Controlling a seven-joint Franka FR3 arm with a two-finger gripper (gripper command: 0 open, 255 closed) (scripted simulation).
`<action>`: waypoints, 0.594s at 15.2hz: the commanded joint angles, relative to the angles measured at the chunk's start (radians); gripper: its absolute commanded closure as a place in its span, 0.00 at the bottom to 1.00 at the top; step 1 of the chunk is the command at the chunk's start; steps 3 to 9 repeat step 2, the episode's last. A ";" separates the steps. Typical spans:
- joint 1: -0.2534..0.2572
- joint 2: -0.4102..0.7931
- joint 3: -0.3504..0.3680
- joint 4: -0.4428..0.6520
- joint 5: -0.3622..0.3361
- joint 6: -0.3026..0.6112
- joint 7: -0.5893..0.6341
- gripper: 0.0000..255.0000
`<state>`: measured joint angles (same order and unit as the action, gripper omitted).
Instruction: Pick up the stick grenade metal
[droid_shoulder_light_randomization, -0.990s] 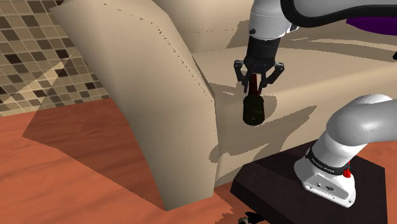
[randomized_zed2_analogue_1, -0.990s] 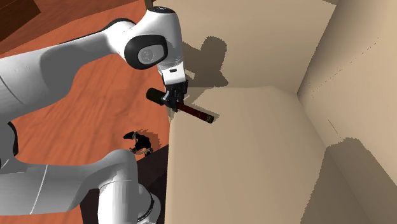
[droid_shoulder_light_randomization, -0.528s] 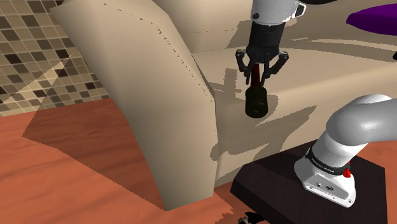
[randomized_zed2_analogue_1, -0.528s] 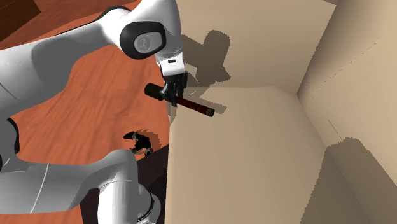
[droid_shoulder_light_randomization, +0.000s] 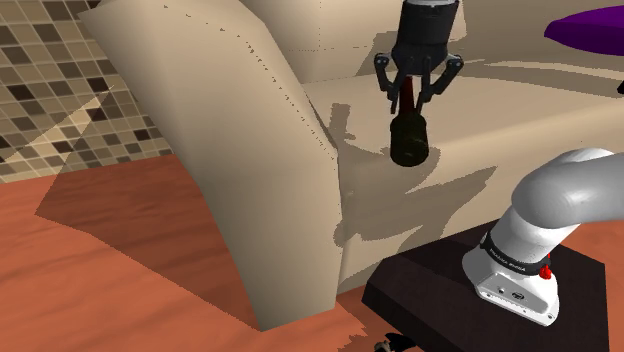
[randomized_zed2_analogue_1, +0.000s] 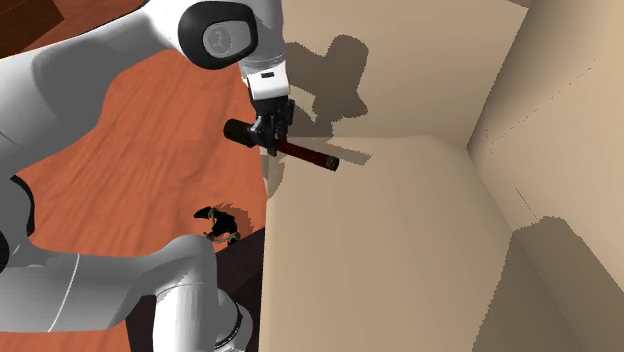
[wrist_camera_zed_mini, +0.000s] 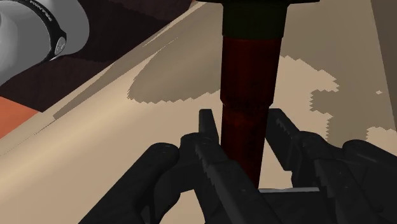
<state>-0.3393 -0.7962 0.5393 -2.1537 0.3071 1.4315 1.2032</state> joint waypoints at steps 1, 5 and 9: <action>-0.003 0.007 -0.002 0.023 -0.004 -0.016 0.003 1.00; -0.003 0.007 -0.002 0.023 -0.004 -0.016 0.003 1.00; -0.003 0.007 -0.002 0.023 -0.004 -0.016 0.003 1.00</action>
